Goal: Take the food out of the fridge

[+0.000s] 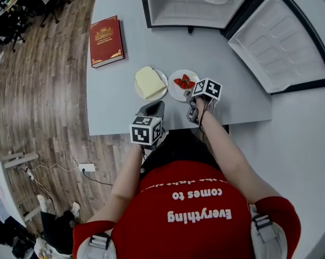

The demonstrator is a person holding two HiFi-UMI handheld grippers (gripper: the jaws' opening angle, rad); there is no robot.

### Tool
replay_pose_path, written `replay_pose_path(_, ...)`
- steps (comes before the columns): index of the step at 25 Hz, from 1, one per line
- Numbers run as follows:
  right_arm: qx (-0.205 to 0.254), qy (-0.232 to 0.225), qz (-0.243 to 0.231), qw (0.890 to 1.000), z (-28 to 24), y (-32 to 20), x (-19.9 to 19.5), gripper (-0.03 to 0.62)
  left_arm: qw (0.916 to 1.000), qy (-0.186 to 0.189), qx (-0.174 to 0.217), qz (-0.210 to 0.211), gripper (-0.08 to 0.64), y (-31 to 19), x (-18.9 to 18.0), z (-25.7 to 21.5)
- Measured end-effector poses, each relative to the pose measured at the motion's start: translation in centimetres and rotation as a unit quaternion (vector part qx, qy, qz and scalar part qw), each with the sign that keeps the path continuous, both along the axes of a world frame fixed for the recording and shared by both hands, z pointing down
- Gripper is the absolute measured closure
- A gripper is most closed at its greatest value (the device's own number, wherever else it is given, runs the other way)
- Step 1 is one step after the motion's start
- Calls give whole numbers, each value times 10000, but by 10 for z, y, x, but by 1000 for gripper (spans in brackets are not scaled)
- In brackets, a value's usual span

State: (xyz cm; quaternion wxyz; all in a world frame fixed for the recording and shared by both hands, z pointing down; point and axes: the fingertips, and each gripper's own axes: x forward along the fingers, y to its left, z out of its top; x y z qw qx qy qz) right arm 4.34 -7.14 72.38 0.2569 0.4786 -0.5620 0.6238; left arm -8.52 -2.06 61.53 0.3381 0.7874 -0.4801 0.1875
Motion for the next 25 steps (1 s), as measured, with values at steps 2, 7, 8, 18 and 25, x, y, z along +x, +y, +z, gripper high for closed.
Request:
replay_pose_path(2,82,320,-367,9988,-3,1,3,390,10000,-4,6,8,557,0,0,-1)
replay_pose_path(7,343,1087,-1165,9866,-13,3,13,385,10000,-36,40,64,558,-3,3,-2)
replay_pose_path(8,424,1218,-1233,9840,-16,2,16,385,10000,-40,49,74,558,-3,4,-2)
replay_pose_path(18,2151,-478,-597,9736,-82,-15,-4,580,9996,-107,237,77,557,-10,7,-15)
replay_pose_path(25,2143,-2497,67,9443,-119,9,-22,580,9990,-218,370,89,558,-11,15,-32)
